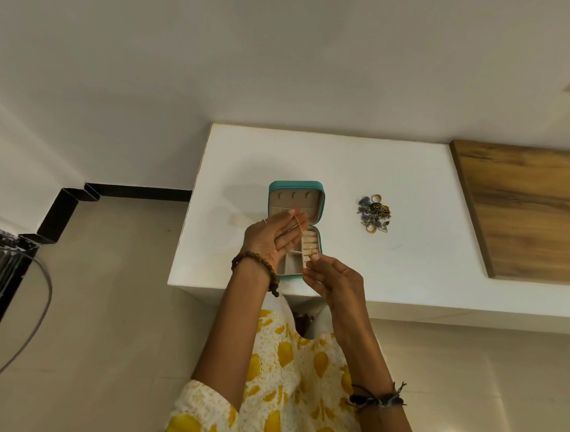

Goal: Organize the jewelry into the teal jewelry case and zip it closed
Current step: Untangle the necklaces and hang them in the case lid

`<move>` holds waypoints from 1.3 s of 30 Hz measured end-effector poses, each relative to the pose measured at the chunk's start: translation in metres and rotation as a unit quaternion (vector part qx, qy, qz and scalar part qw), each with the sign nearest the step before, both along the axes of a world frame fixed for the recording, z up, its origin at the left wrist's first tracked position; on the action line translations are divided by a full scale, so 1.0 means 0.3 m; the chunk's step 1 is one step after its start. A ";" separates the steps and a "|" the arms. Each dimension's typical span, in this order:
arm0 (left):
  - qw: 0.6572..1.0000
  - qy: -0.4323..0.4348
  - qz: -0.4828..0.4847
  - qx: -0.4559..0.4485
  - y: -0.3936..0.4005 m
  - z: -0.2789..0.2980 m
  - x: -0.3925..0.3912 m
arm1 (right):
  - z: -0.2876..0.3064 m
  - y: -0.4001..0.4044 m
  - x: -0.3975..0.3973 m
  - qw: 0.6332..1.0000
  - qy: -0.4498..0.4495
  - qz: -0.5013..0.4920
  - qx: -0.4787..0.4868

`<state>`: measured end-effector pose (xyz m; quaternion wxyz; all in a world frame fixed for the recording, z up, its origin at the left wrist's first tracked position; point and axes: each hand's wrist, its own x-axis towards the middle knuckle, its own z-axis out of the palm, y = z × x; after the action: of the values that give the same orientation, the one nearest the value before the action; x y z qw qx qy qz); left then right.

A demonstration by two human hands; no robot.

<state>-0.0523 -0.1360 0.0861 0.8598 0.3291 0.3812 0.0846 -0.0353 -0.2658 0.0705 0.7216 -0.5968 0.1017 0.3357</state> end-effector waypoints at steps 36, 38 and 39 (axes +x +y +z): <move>0.673 0.170 -0.312 0.648 -0.108 -0.242 0.192 | -0.235 -0.021 0.248 0.926 -0.207 0.016 -0.316; 0.690 0.159 -0.276 0.651 -0.112 -0.228 0.146 | -0.230 -0.026 0.241 0.918 -0.217 0.009 -0.333; 0.698 0.166 -0.249 0.651 -0.114 -0.220 0.115 | -0.223 -0.030 0.236 0.920 -0.213 -0.004 -0.328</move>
<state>-0.0178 -0.1702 0.0200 0.3436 0.8981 0.2717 0.0384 0.0354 -0.2749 0.0035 0.4916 -0.8570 0.0523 0.1454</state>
